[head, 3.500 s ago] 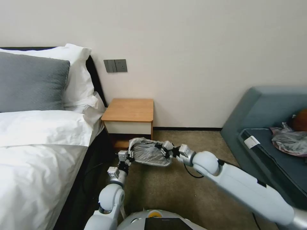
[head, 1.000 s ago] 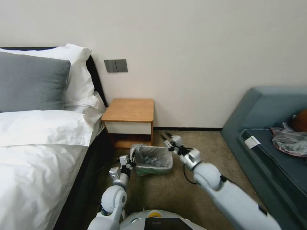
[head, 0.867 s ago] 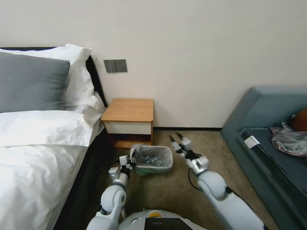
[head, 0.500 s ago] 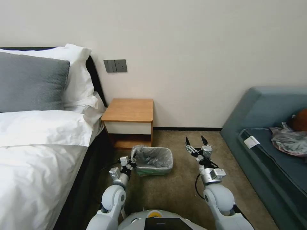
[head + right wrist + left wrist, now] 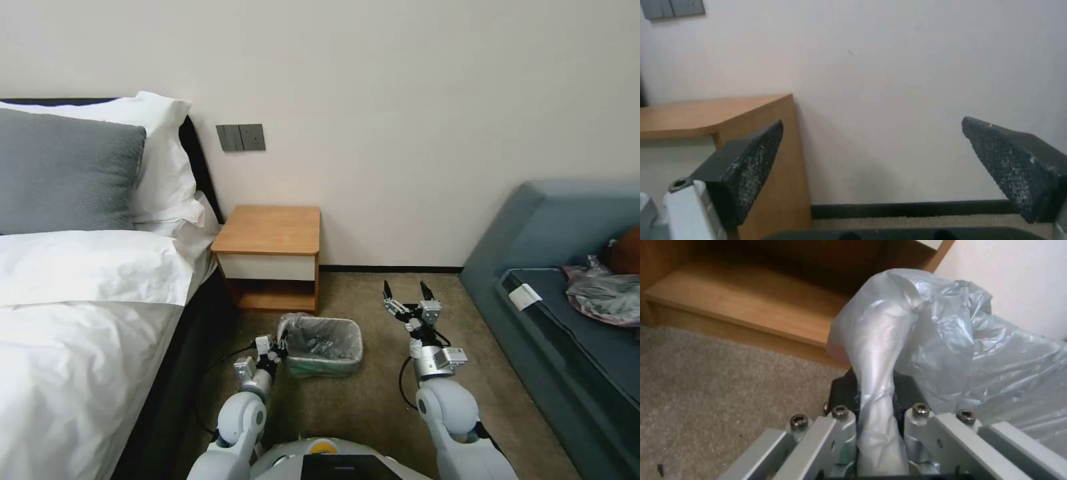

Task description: Pick up the garbage bag from the table and place it over the trash can.

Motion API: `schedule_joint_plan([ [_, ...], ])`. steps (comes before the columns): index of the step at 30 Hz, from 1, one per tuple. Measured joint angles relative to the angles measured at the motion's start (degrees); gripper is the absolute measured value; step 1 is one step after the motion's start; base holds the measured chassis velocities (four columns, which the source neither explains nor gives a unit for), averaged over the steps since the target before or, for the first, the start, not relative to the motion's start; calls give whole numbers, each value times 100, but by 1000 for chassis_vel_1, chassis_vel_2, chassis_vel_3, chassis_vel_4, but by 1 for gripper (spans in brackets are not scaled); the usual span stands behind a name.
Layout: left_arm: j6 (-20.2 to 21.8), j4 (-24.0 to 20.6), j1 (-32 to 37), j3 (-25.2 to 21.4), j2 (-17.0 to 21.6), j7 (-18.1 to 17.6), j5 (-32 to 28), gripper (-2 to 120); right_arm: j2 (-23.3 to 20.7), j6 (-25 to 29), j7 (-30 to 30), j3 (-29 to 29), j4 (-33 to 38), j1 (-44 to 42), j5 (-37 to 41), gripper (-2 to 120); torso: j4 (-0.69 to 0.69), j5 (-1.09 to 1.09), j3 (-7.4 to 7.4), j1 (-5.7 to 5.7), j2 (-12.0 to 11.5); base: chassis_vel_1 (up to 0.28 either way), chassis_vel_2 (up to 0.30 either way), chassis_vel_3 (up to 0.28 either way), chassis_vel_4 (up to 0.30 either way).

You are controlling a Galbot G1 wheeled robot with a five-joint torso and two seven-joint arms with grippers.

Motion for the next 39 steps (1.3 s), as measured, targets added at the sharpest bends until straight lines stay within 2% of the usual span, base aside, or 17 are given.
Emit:
schedule_joint_plan([
  [9, -70, 63, 24, 42, -41, 38, 15, 8, 7, -13, -110, -106, -49, 23, -19, 100, 1, -1, -1, 0, 0, 0, 0, 0, 0],
  [11, -70, 35, 37, 70, -44, 71, 18, 15, 8, -13, -148, -143, -69, 22, -46, 100, 0, -2, 0, 0, 0, 0, 0, 0, 0],
  [12, -70, 35, 37, 70, -44, 71, 18, 15, 8, -13, -148, -143, -69, 22, -46, 100, 0, -2, 0, 0, 0, 0, 0, 0, 0],
  [16, -49, -31, 51, 100, -42, 120, 48, 37, 8, -16, -208, -220, -87, 42, -76, 100, -1, -4, 1, 0, 0, 0, 0, 0, 0],
  [20, -40, -55, 51, 103, -41, 121, 73, 45, 15, -19, -224, -235, -100, 50, -89, 100, -1, -3, 1, 0, 0, 0, 0, 0, 0],
  [24, -49, -153, 58, 104, -44, 120, 211, 66, 35, -26, -258, -271, -127, 60, -116, 100, -1, -2, 1, 0, 0, 0, 0, 0, 0],
  [28, -61, -197, 72, 102, -48, 119, 261, 72, 57, -26, -270, -277, -138, 62, -125, 100, 0, -2, 1, 0, 0, 0, 0, 0, 0],
  [31, -75, -290, 111, 89, -43, 106, 325, 92, 97, -26, -283, -327, -174, 63, -160, 100, 0, -1, 1, 0, 0, 0, 0, 0, 0],
  [34, -88, -304, 115, 71, -46, 103, 364, 98, 103, -27, -289, -341, -181, 72, -163, 100, 0, -1, 1, 0, 0, 0, 0, 0, 0],
  [37, -130, -304, 115, 62, -56, 101, 438, 99, 107, -28, -292, -344, -189, 84, -163, 100, 0, -2, 1, 0, 0, 0, 0, 0, 0],
  [39, -432, -277, 110, 43, -87, 107, 711, 100, 143, -25, -297, -345, -213, 90, -173, 100, 0, -1, 1, 0, 0, 0, 0, 0, 0],
])
